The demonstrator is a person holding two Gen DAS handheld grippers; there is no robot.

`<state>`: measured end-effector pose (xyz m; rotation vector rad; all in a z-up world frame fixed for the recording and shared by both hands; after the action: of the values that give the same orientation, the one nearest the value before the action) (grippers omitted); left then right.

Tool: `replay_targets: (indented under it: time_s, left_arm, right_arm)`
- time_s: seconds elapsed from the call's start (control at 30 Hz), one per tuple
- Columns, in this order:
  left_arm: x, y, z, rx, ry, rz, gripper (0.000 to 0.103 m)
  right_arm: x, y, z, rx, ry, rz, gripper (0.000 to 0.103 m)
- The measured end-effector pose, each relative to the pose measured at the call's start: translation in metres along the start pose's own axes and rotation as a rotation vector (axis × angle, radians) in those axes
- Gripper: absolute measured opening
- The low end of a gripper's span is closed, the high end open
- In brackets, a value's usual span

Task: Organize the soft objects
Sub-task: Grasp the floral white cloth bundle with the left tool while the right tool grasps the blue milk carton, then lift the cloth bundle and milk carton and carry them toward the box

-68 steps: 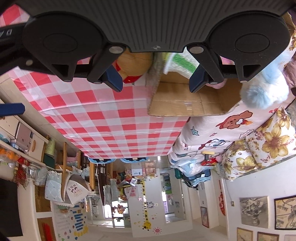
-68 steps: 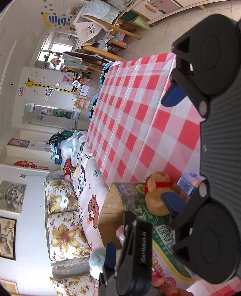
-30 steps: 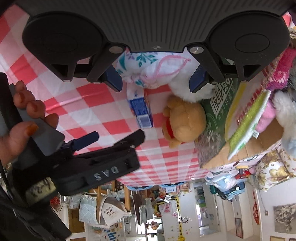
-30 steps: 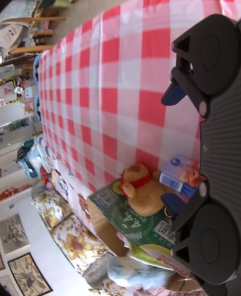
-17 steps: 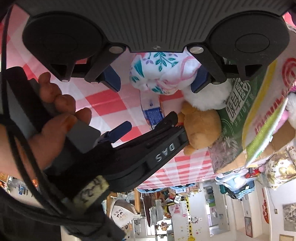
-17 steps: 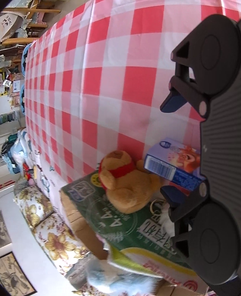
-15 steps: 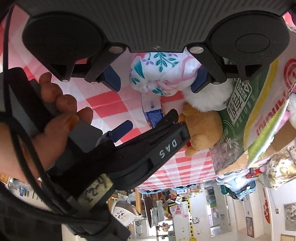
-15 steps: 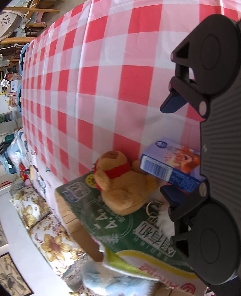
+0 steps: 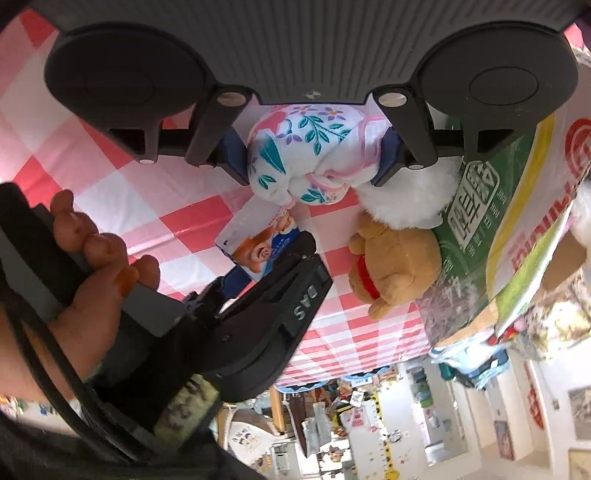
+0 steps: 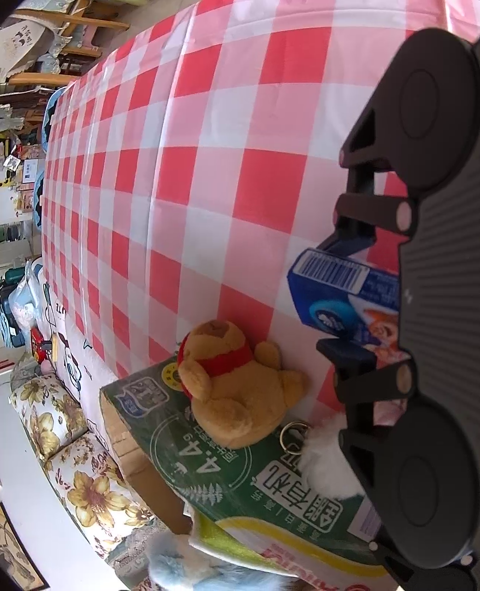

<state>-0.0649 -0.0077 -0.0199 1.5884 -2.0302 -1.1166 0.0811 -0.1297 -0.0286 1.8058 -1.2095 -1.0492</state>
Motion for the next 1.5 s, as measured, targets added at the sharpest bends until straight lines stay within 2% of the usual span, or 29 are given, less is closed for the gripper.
replay_targets:
  time_s: [0.1,0.37,0.67,1.17,1.5]
  left_arm:
    - [0.001,-0.001,0.001,0.007,-0.021,0.002,0.082]
    - [-0.011,-0.004,-0.009,-0.016,0.051,0.087,0.081]
    - [-0.028,0.005,-0.022,0.014,0.158,0.218,0.08]
    - [-0.047,0.021,-0.047,0.126,0.238,0.353,0.081]
    - [-0.068,0.017,-0.061,0.119,0.371,0.456,0.081]
  right_arm:
    - [-0.002,0.001,0.001,-0.003,0.013,0.003,0.042]
    - [0.005,0.018,-0.002,0.047,-0.003,0.013,0.022]
    - [0.012,0.039,0.0,0.107,-0.034,0.031,0.022]
    - [0.021,0.094,0.007,0.277,-0.147,0.041,0.022]
    - [0.009,0.108,0.017,0.327,-0.188,0.032,0.022]
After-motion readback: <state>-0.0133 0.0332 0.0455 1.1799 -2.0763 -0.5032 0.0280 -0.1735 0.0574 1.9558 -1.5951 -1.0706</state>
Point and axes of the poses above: each gripper's, at about its wrist camera, not at the fingertips, and y roughly against the way its jaws point, x to its right, z to its underside, the point moved 5 cm from there along -y, roughly the way its jaws point, and after that the axes turned 13 degrees about -x, right-handed, at the moved point
